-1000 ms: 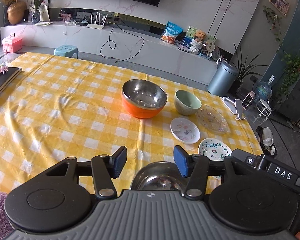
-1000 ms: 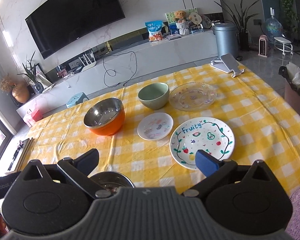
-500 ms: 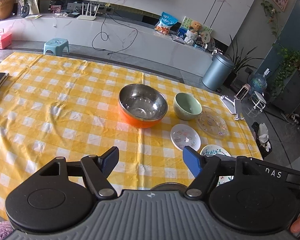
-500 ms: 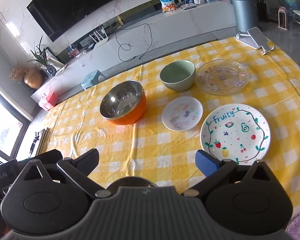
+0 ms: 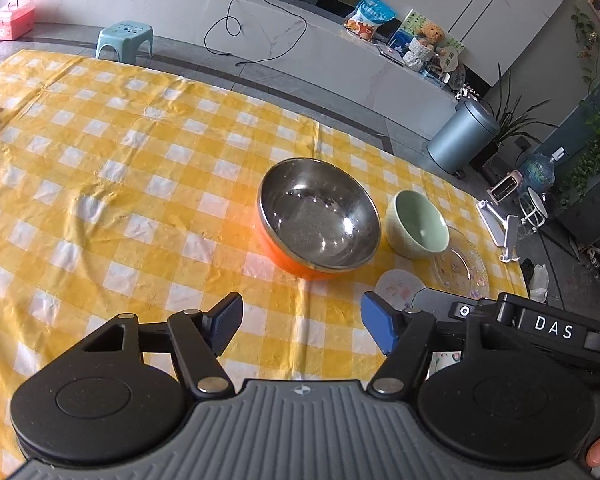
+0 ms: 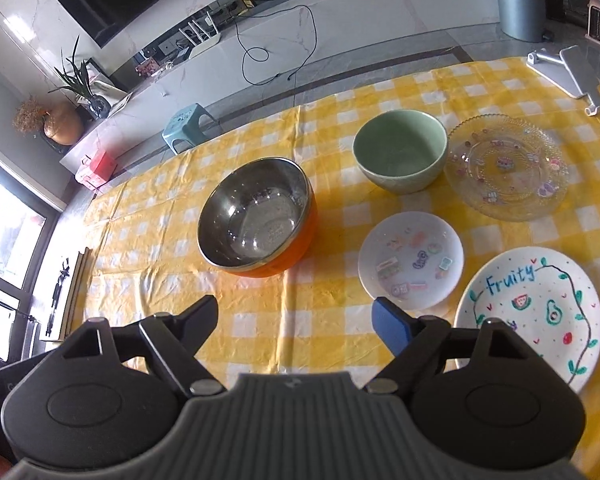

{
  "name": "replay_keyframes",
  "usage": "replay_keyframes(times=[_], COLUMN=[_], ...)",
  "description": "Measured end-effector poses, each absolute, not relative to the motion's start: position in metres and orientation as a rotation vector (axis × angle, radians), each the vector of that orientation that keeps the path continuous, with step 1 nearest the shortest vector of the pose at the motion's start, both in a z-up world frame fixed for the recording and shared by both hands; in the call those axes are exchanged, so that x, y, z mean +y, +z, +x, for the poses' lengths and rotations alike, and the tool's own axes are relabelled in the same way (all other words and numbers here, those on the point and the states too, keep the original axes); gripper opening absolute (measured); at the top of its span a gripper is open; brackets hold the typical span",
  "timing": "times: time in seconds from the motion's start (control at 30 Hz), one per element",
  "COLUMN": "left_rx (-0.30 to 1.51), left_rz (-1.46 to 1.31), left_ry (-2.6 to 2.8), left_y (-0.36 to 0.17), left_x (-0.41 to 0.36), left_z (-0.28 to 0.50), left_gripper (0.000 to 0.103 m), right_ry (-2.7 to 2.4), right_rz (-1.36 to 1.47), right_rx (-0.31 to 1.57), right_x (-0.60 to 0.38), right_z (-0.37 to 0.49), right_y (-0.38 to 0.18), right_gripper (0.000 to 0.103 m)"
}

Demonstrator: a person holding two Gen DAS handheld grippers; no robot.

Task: Organize plates and bowls
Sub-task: 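Close both grippers on the rim of the orange-bottomed steel bowl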

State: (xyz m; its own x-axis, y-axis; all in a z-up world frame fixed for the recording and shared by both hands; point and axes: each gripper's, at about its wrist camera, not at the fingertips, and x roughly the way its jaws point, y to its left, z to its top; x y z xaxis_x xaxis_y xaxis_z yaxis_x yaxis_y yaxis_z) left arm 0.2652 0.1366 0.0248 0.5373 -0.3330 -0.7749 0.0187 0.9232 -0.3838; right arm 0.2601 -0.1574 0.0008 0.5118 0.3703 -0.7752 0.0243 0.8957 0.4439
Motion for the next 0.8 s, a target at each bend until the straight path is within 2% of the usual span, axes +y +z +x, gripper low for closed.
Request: replay_keyframes(times=[0.17,0.27,0.33,0.47,0.67,0.8], left_rx=[0.982,0.984,0.987,0.997,1.033,1.054], left_rz=[-0.361,-0.375,-0.378,-0.39,-0.36,-0.358], left_ry=[-0.188,-0.171,-0.153,-0.146,-0.121,-0.117], left_y=[0.017,0.008,0.001,-0.014,-0.032,-0.04], left_x=[0.138,0.136,0.134,0.131,0.122,0.119], left_z=[0.301,0.321,0.33,0.346,0.355,0.359], left_gripper=[0.077,0.074,0.067,0.061,0.053,0.041], right_ry=[0.209,0.204,0.203,0.202,0.191,0.188], right_rz=[0.437,0.433,0.418,0.396,0.375,0.376], right_rx=[1.036,1.033,1.034,1.048,1.058,1.077], right_x=[-0.151,-0.144,-0.139,-0.133,-0.131,-0.131], right_z=[0.303,0.324,0.336,0.354,0.366,0.37], right_y=[-0.011,-0.018,-0.024,-0.037,-0.054,-0.064], right_gripper=[0.069,0.067,0.064,0.053,0.045,0.034])
